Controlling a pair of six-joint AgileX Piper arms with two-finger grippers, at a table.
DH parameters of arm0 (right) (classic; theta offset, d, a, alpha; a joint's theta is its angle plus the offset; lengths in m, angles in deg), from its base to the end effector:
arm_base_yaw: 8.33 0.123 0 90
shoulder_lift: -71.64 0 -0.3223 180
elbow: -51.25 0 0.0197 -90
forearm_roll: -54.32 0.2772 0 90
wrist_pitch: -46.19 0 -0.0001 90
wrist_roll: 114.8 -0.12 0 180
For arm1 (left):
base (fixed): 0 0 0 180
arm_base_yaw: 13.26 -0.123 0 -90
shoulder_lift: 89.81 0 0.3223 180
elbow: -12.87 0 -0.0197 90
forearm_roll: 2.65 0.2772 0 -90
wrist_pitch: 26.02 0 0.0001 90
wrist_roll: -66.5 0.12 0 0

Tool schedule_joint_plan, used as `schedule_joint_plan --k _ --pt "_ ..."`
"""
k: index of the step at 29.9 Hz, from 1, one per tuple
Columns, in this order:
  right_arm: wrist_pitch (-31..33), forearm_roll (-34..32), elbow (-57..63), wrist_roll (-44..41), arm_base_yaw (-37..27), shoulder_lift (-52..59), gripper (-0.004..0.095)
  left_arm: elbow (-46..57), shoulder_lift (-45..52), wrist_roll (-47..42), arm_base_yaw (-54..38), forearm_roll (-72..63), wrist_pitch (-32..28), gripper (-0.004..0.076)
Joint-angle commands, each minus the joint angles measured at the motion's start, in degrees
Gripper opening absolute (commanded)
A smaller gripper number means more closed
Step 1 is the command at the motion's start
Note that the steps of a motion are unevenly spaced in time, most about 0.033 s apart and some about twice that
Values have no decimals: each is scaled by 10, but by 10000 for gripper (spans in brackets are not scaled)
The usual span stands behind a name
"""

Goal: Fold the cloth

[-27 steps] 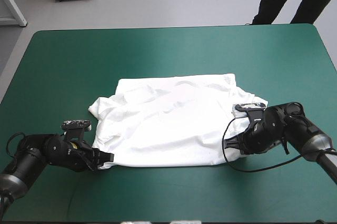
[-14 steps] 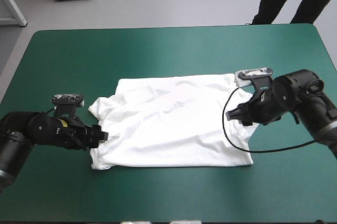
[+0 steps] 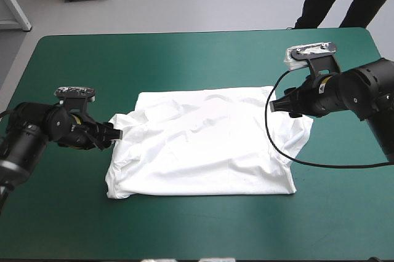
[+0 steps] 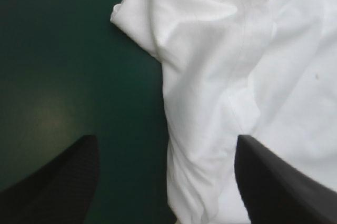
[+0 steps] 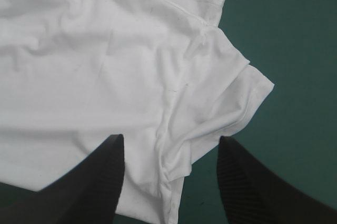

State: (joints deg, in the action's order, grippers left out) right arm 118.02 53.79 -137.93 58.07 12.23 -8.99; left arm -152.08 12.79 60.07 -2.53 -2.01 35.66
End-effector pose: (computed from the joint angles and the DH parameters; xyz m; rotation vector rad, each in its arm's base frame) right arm 0.2585 0.0958 0.4516 -0.2935 2.4934 0.1875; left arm 0.2554 -0.0472 0.3374 0.1051 2.6904 -0.0775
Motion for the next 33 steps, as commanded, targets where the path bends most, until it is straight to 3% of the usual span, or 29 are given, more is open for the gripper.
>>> schedule_joint_plan --k 1,8,15,22,33 --pt "-2 -11 -20 1 -2 16 509 -54 -46 -7 -9 -2 -26 528" --pt "-2 -16 -20 1 -2 16 481 -127 -154 33 -81 -53 -16 528" --pt "-2 -31 -20 1 -2 16 441 -135 -229 43 -107 -57 -23 502" --pt "-2 -31 -20 -4 -2 16 439 -135 -269 45 -107 -58 -56 436" --pt "-2 -31 -20 -4 -2 16 419 -136 -318 45 -106 -63 -86 424"
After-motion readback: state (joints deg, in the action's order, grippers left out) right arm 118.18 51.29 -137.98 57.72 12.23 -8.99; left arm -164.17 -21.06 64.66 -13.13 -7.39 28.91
